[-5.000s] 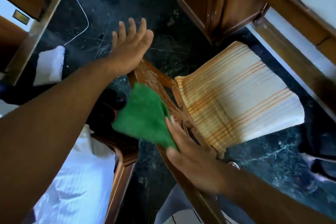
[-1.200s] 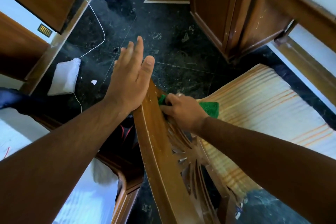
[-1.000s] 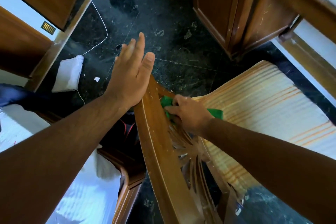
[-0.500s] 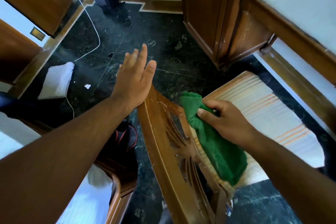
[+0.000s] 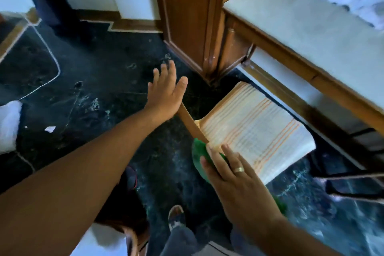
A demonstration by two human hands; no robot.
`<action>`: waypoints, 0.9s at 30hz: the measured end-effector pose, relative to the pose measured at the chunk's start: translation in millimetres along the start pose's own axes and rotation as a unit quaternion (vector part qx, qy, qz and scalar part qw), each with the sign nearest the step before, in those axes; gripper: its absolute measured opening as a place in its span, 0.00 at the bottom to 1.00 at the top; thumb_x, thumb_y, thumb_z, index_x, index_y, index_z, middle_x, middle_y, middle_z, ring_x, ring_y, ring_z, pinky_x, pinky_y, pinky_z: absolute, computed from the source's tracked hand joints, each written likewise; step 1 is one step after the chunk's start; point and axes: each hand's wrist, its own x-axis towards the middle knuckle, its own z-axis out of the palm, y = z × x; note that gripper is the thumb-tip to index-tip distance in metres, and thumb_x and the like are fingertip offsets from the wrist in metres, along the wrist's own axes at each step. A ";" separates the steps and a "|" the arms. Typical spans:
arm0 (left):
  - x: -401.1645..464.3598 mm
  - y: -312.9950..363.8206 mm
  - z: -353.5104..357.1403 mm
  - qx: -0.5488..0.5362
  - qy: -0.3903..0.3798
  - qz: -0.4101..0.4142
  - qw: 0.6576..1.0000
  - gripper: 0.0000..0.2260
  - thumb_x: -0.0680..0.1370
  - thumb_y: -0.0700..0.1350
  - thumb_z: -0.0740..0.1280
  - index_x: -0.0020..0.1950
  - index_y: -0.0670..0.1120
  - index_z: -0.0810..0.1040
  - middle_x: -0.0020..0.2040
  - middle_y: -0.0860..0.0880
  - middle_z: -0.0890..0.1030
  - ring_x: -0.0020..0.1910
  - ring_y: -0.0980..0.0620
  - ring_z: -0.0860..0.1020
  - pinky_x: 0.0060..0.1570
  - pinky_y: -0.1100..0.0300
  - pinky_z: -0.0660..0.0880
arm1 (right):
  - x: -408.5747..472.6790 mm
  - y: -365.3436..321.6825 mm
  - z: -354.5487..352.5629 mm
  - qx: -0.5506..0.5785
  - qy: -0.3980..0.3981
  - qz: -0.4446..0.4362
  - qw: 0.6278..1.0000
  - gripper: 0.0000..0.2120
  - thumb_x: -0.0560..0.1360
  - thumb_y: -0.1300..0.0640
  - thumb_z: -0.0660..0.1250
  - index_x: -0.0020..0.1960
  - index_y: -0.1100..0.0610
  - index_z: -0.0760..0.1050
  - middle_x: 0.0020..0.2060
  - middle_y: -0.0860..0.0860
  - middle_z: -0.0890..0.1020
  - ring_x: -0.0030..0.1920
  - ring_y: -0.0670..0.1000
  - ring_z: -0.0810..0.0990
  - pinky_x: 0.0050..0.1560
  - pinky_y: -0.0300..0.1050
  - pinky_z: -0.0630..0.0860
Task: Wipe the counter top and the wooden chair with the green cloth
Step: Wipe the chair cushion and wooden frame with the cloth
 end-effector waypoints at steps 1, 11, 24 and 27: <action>-4.5 -8.9 -5.8 -0.025 -0.004 0.019 1.000 0.30 0.84 0.58 0.49 0.82 0.49 0.42 0.83 0.44 0.44 0.80 0.42 0.39 0.75 0.39 0.40 | 4.9 -4.0 1.0 -0.003 0.006 0.018 1.000 0.32 0.74 0.57 0.50 0.78 0.58 0.57 0.78 0.59 0.56 0.76 0.64 0.58 0.72 0.62 0.62; -64.8 -67.0 -37.0 -0.006 0.037 0.197 0.980 0.27 0.84 0.50 0.56 0.81 0.44 0.53 0.82 0.46 0.54 0.80 0.52 0.46 0.79 0.48 0.50 | 132.7 6.8 -24.0 0.281 -0.025 0.193 0.940 0.25 0.84 0.47 0.47 0.78 0.57 0.56 0.76 0.56 0.64 0.76 0.57 0.59 0.72 0.52 0.59; -62.2 -11.4 24.0 0.235 -0.005 0.541 0.807 0.32 0.81 0.65 0.49 0.58 0.41 0.79 0.52 0.40 0.82 0.53 0.39 0.80 0.60 0.42 0.74 | 42.6 12.5 7.7 0.497 0.262 0.356 0.747 0.35 0.78 0.32 0.43 0.74 0.52 0.65 0.71 0.52 0.72 0.70 0.46 0.66 0.67 0.40 0.61; -21.6 -7.5 12.2 0.240 -0.072 0.577 0.777 0.32 0.78 0.69 0.48 0.44 0.44 0.78 0.36 0.46 0.78 0.35 0.45 0.77 0.42 0.51 0.74 | 43.8 8.3 9.6 0.424 0.240 0.311 0.816 0.31 0.80 0.34 0.42 0.74 0.48 0.64 0.71 0.49 0.72 0.68 0.43 0.68 0.64 0.36 0.61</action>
